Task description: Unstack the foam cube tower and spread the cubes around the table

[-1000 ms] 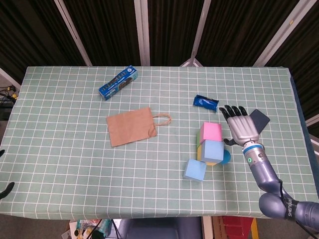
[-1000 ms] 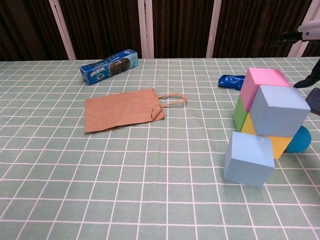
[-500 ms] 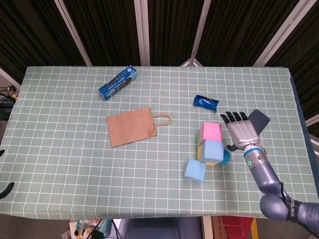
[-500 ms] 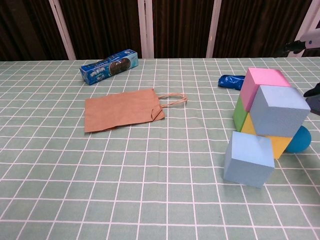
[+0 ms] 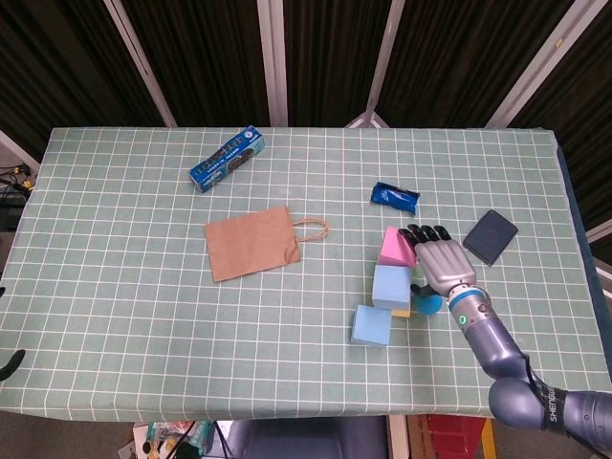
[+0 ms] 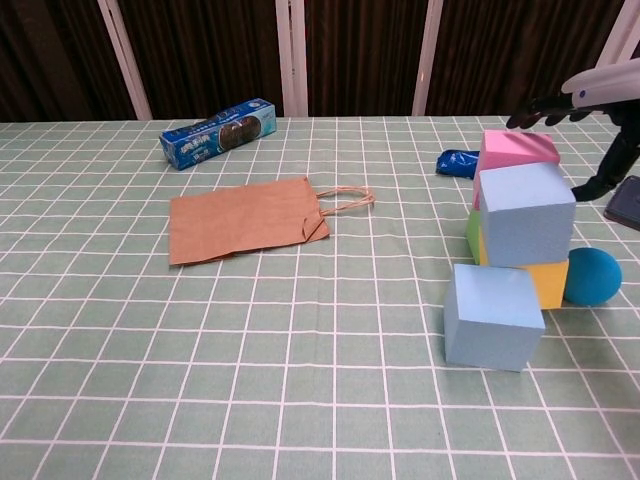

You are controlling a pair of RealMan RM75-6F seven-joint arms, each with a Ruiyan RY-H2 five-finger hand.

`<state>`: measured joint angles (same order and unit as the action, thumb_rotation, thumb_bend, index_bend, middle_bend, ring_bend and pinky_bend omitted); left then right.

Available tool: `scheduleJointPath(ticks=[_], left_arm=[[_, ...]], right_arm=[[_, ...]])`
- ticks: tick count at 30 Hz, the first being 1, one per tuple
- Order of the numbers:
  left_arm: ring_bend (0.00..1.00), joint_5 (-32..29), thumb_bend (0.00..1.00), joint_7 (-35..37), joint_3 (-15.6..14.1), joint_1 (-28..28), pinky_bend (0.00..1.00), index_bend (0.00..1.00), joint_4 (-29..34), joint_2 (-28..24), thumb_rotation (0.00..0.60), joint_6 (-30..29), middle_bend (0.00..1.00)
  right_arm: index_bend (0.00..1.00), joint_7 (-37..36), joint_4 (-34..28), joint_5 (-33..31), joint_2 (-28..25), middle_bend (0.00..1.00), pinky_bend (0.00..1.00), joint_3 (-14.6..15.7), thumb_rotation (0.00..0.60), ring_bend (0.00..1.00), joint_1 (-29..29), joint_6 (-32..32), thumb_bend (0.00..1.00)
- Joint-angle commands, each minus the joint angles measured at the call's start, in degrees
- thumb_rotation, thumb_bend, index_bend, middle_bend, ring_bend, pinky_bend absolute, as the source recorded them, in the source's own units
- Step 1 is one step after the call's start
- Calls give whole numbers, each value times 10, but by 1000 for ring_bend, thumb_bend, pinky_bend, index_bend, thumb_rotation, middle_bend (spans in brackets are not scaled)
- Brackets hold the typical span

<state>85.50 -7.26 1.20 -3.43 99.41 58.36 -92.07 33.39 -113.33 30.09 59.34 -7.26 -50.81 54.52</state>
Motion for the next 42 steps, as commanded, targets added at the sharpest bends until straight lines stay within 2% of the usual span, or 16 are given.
scheduleJointPath(ticks=[1,10,21,34,42], left_arm=[[0,-1,305,3,1,0,17,106,0,-1,600,0,0],[0,-2,305,7,1,0,17,106,0,-3,600,1,0],[0,-6,305,5,2,0,17,106,1,-3,600,2,0],[0,-5,305,1,1,-1,17,106,3,-2,600,2,0],[0,-7,305,7,1,0,17,107,3,-5,600,5,0]], right_arm=[[0,-4,-2,0,8,75,0,-2,600,29,-2,9,236],[0,14,-5,-19,22,76,0,2,600,25,-19,32,237],[0,55,12,-10,45,76,0,3,600,23,-27,103,237],[0,68,-3,-22,54,76,0,5,600,17,-41,71,237],[0,79,-17,-33,70,76,0,-1,600,17,-54,86,237]])
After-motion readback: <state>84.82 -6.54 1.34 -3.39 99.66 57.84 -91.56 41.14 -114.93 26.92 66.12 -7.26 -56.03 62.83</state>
